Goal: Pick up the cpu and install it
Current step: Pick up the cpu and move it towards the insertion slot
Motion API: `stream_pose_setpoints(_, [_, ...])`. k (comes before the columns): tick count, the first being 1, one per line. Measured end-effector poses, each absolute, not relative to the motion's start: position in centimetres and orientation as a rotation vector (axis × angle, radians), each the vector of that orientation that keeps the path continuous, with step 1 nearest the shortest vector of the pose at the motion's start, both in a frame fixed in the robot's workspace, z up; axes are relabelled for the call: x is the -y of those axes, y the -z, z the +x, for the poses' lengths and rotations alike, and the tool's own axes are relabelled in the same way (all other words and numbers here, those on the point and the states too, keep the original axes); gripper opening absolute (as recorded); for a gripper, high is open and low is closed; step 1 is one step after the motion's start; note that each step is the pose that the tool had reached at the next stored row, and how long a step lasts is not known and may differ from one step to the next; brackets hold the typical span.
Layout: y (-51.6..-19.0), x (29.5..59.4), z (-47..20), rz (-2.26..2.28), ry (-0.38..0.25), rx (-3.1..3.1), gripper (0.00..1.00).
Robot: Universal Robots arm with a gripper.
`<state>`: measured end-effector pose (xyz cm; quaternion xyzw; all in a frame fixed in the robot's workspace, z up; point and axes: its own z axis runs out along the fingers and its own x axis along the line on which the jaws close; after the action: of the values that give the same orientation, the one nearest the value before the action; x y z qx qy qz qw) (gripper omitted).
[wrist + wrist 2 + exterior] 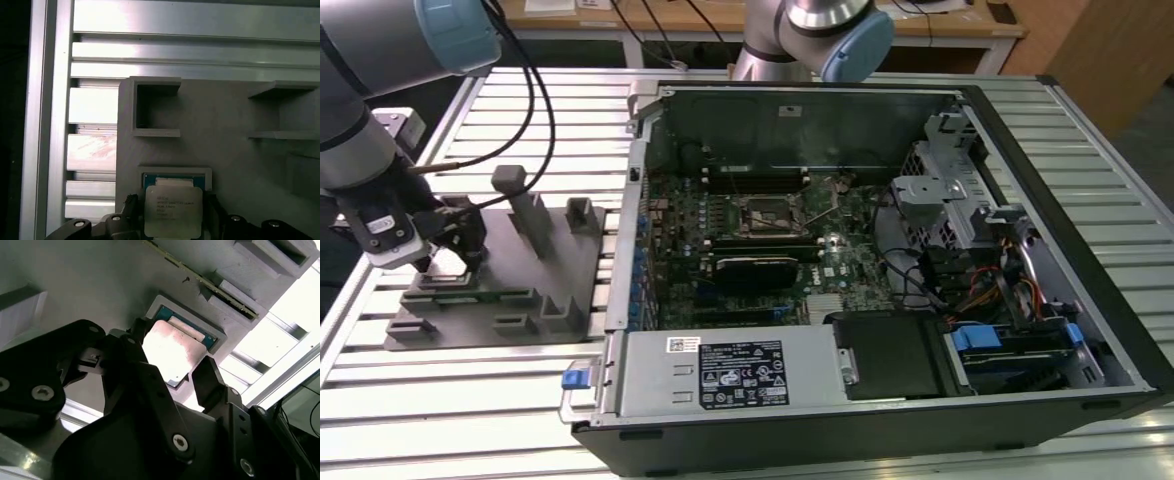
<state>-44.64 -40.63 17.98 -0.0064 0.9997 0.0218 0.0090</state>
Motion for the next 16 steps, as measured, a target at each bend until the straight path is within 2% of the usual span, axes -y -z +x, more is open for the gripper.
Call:
stream_pose_setpoints(1, [-17.9,40.6,-44.6,-0.022,-0.068,-3.123,0.64])
stream_pose_setpoints(2, [-17.9,40.6,-44.6,-0.023,-0.068,-3.123,0.57])
stream_pose_setpoints(5, [-17.8,40.6,-44.7,-0.027,-0.067,-3.124,0.55])
stream_pose_setpoints(16, [-20.2,40.6,-44.7,-0.027,-0.068,-3.123,0.55])
